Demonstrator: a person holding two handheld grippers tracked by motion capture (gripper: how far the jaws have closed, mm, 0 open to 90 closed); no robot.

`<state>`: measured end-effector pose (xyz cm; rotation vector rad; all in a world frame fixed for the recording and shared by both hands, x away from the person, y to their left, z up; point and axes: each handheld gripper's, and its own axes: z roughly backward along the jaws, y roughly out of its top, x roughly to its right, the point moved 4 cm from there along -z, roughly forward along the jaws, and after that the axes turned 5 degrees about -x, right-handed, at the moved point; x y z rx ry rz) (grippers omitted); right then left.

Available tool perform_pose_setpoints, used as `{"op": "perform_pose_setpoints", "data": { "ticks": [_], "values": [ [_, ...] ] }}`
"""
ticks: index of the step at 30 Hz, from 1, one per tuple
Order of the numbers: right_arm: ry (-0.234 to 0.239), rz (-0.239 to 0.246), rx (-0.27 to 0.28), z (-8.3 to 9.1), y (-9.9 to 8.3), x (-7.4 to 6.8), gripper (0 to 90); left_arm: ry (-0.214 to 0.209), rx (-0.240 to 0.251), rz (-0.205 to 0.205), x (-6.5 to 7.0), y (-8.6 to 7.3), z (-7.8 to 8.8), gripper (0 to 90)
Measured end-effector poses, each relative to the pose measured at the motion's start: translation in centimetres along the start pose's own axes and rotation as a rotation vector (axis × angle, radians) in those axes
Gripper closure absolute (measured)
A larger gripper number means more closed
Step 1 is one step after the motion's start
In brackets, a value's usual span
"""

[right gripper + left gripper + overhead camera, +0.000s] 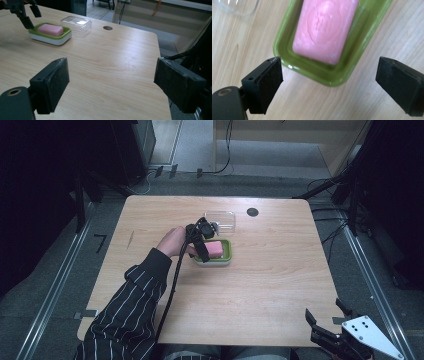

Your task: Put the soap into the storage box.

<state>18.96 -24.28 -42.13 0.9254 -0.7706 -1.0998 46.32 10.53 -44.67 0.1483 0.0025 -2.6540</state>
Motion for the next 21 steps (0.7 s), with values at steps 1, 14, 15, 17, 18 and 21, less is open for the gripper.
{"op": "perform_pose_setpoints", "data": {
  "ticks": [1,14,15,17,18,21],
  "values": [
    [0.0,0.003,0.0,0.0,0.0,0.0,12.9,0.0,0.001,0.005,0.2,-0.2,0.0,5.9],
    [0.001,0.001,0.001,0.0,0.0,0.0,12.9,0.021,-0.016,0.039,2.1,-3.4,0.7,2.7],
    [0.001,0.003,0.002,0.0,0.0,0.0,12.9,0.022,-0.006,0.043,2.3,-3.6,0.7,2.7],
    [0.001,0.004,0.002,0.0,0.0,0.0,12.9,0.026,-0.01,0.055,2.7,-4.3,0.6,2.5],
    [0.002,0.005,0.002,0.0,0.0,0.0,12.9,0.029,-0.011,0.064,3.0,-4.6,0.6,2.2],
    [0.003,0.005,0.003,0.0,0.0,0.0,12.9,0.016,-0.029,0.063,3.8,-5.8,0.3,2.0]
  ]
}}
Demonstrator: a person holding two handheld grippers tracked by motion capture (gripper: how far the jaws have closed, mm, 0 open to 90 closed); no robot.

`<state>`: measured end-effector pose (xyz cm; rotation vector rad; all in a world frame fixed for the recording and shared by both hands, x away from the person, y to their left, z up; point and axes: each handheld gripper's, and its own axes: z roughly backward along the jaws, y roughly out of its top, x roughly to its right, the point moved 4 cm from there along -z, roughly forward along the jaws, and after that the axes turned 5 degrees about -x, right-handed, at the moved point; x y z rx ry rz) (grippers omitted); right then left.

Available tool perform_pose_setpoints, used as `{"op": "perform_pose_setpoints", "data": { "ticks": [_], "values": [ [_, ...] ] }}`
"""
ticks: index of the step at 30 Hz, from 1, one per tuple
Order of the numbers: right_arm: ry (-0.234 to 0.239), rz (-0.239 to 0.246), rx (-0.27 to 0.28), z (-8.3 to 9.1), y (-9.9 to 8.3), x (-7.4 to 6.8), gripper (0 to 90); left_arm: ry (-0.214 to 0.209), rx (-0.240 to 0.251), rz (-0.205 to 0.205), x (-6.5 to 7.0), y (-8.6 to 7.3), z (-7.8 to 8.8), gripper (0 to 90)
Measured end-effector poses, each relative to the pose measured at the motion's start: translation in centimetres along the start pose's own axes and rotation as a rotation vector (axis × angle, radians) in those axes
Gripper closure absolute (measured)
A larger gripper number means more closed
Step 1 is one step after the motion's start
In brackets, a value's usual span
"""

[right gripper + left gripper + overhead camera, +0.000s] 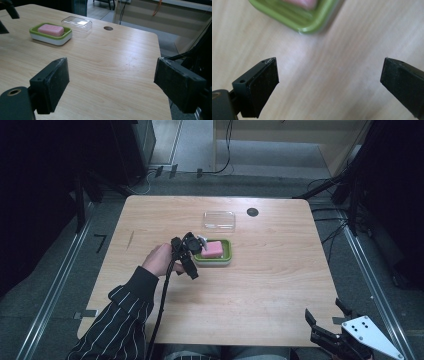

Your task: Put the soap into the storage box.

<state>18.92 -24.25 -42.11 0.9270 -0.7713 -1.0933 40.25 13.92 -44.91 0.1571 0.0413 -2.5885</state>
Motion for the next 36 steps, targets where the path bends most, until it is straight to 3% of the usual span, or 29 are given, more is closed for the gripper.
{"op": "perform_pose_setpoints", "data": {
  "ticks": [12,26,36],
  "values": [
    [0.003,0.0,0.004,0.0,0.0,0.0,12.9,-0.02,-0.053,0.037,1.6,-3.6,-1.1,2.0],
    [0.004,0.0,0.003,0.0,0.0,0.0,12.9,-0.041,-0.069,0.09,3.5,-7.3,-2.3,1.9],
    [0.005,0.002,0.004,0.0,0.0,-0.1,12.9,-0.05,-0.074,0.124,3.8,-8.5,-2.8,1.9]
  ]
}}
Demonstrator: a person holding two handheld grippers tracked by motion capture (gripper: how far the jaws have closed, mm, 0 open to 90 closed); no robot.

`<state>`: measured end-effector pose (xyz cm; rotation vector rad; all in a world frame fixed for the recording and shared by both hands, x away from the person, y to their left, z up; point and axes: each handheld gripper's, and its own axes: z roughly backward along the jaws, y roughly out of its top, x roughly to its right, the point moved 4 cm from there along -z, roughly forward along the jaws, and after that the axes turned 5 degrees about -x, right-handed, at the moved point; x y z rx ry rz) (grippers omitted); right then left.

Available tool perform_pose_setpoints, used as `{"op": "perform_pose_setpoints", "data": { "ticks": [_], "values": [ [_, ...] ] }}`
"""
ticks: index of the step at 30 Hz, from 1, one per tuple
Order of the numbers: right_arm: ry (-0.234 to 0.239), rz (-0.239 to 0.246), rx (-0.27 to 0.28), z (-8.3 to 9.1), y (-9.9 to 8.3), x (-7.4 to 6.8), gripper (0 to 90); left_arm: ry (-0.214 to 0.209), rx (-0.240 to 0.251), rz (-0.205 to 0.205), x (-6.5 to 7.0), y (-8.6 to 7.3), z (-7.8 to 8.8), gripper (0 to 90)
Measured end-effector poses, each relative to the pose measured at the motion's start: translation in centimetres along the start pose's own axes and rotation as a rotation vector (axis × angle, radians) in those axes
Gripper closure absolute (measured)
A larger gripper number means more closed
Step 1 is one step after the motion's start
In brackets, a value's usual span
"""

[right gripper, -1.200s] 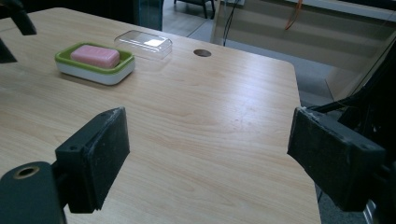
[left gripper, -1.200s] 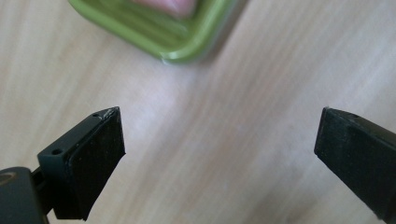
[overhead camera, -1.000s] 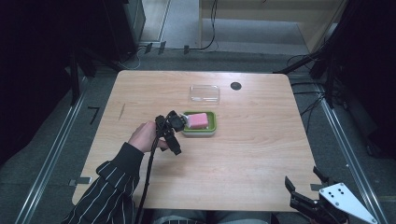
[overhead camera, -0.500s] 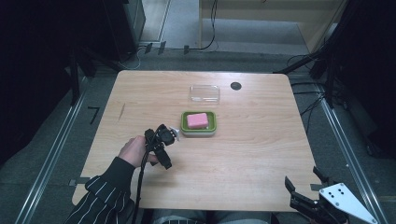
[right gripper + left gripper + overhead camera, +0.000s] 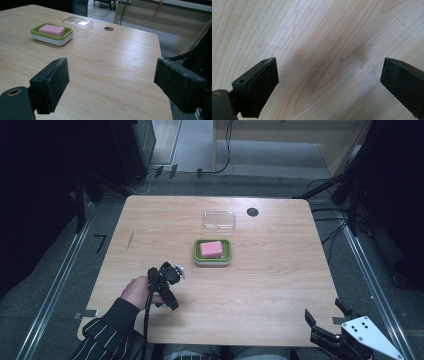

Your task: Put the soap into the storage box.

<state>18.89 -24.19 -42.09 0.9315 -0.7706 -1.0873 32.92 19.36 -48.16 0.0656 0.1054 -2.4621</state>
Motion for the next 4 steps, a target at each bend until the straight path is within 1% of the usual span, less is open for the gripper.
{"op": "perform_pose_setpoints", "data": {
  "ticks": [1,3,4],
  "values": [
    [0.0,0.001,0.001,0.0,0.0,0.0,12.9,0.006,0.005,0.003,-0.06,-0.05,-0.15,1.9],
    [-0.002,0.001,0.001,-0.01,0.0,0.0,12.9,0.014,-0.002,0.007,-0.27,-0.17,-0.39,1.9],
    [-0.001,0.001,0.001,-0.01,-0.01,0.01,12.9,0.023,-0.003,0.016,-0.38,-0.24,-0.56,1.9]
  ]
}}
